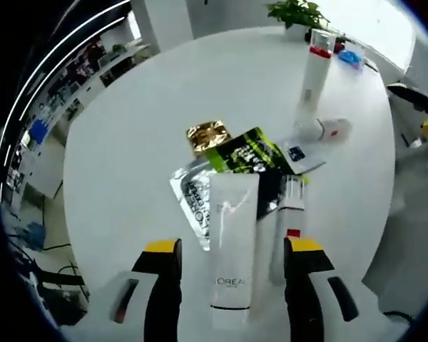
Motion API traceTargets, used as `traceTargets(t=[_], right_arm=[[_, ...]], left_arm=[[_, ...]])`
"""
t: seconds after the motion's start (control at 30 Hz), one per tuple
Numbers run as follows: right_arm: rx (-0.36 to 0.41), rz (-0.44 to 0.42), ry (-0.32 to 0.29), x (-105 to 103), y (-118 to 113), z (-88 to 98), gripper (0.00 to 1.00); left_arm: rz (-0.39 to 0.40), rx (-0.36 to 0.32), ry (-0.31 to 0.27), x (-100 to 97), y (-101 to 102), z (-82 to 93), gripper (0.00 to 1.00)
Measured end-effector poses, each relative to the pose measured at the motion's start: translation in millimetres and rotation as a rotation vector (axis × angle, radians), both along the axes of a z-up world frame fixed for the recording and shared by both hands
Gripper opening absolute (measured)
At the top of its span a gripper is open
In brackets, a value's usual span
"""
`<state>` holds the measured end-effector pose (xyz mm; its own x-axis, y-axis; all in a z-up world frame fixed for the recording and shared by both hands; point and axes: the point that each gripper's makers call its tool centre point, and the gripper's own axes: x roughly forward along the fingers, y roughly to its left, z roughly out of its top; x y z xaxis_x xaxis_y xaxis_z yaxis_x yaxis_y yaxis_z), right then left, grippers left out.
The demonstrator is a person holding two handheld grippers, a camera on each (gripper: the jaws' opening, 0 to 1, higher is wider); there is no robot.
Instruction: Arrange the skincare products in the storage area until every visible bottle or jar stands upright without overlapping.
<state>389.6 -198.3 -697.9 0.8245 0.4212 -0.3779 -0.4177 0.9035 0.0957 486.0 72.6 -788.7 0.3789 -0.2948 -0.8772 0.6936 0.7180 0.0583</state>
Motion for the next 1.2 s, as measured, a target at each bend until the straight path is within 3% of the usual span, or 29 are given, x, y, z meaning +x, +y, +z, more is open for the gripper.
traceTargets(t=[0.17,0.47,1.2], right_arm=[[-0.003,0.001,0.002,0.0,0.1,-0.6,0.72],[-0.012,0.001,0.009,-0.3,0.1,-2.4,0.71],[-0.030,0.002,0.024,-0.2,0.3,-5.9,0.68]], left_arm=[[-0.001,0.009,0.056,-0.9,3.3,-14.4,0.48],[-0.012,0.014,0.100,0.0,4.0,-21.7,0.39],[-0.069,0.060,0.147,0.5,1.6,-37.0,0.31]])
